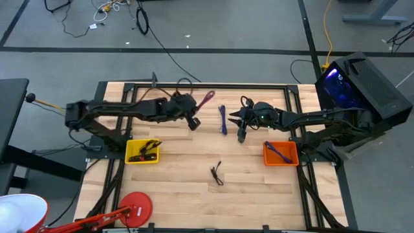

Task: Pick & Place USB Port
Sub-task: Put the pink USB cable into the orange bin

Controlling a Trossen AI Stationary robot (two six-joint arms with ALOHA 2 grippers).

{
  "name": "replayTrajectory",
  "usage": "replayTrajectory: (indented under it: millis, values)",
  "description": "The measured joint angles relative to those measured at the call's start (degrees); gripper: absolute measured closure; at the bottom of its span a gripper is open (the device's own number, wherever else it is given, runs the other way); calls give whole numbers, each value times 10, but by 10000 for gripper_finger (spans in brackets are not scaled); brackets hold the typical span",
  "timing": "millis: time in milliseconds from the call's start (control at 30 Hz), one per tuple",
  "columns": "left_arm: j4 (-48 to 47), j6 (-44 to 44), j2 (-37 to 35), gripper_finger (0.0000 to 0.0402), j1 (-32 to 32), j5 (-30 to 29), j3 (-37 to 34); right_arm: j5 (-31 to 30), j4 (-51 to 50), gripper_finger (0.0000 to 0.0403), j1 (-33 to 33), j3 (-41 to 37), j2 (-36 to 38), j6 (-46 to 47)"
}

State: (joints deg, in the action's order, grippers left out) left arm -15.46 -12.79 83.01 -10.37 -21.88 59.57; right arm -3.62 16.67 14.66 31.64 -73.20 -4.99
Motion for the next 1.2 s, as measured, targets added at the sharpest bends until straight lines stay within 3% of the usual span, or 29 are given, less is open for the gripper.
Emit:
replayTrajectory:
  millis: [167,433,700,933,1200]
  values:
    - [9,75,-42,385,17,23,0,9,23,293,0,0,0,24]
    - [35,115,-33,385,38,51,0,137,128,293,-11,0,0,35]
    - [145,151,-34,385,52,60,1,138,195,293,-26,0,0,30]
    - [164,151,-34,385,52,86,1,198,307,293,-28,0,0,30]
    - [215,176,-34,385,65,88,1,183,351,293,-23,14,0,14]
